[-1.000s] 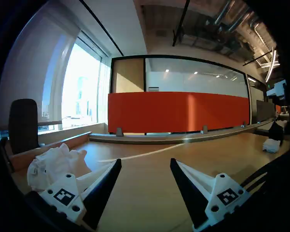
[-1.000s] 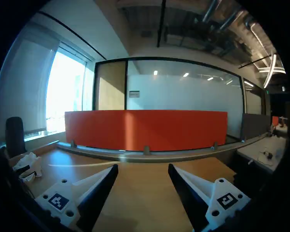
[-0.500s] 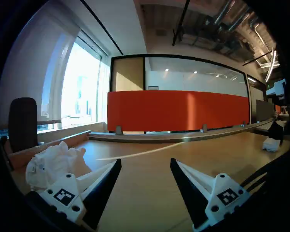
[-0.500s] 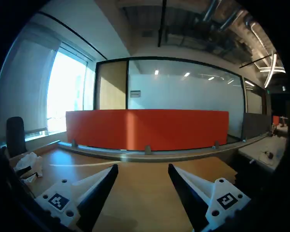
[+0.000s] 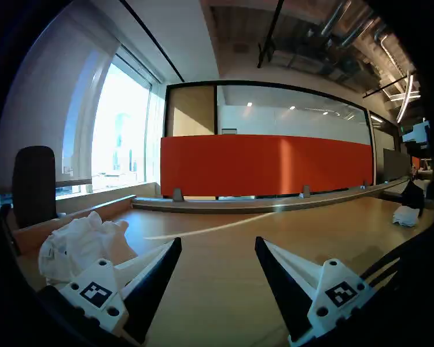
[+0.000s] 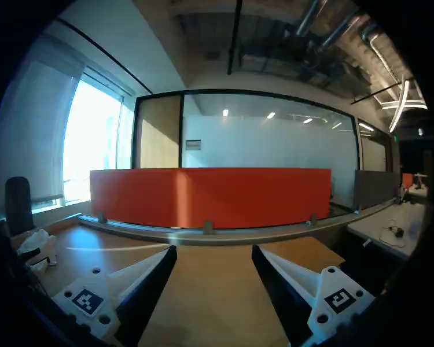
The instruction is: Fold towel
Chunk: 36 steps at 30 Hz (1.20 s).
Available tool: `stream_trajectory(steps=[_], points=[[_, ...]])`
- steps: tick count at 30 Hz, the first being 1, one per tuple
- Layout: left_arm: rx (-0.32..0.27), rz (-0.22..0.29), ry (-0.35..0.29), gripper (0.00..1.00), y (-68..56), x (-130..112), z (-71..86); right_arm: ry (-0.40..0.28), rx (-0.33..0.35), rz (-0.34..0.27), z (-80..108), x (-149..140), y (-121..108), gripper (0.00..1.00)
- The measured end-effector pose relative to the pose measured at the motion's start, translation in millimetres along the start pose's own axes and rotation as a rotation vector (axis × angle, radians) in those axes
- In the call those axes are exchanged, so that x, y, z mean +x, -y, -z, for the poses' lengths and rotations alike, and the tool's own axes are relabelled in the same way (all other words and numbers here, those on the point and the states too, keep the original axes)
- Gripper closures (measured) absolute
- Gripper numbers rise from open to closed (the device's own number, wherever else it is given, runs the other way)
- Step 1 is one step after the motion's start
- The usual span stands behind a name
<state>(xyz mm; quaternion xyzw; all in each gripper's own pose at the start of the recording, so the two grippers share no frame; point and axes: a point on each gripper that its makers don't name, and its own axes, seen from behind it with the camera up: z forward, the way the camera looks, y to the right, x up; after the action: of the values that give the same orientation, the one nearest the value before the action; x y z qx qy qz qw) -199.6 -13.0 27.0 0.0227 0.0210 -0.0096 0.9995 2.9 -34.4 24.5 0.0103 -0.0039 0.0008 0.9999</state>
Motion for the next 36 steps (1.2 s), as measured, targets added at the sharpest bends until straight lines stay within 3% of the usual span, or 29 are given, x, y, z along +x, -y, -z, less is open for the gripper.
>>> stream_trajectory(steps=[8, 15, 36], points=[[0.0, 0.0, 0.0, 0.06, -0.7, -1, -0.3, -0.036, -0.002, 0.002, 7.5, -6, -12, 0.0], [0.0, 0.001, 0.0, 0.06, -1.4, -1, -0.1, -0.038, -0.018, 0.013, 9.8, -30, -24, 0.0], [0.0, 0.001, 0.0, 0.06, -2.4, -1, 0.6, -0.044, -0.037, -0.011, -3.3, -104, -45, 0.0]])
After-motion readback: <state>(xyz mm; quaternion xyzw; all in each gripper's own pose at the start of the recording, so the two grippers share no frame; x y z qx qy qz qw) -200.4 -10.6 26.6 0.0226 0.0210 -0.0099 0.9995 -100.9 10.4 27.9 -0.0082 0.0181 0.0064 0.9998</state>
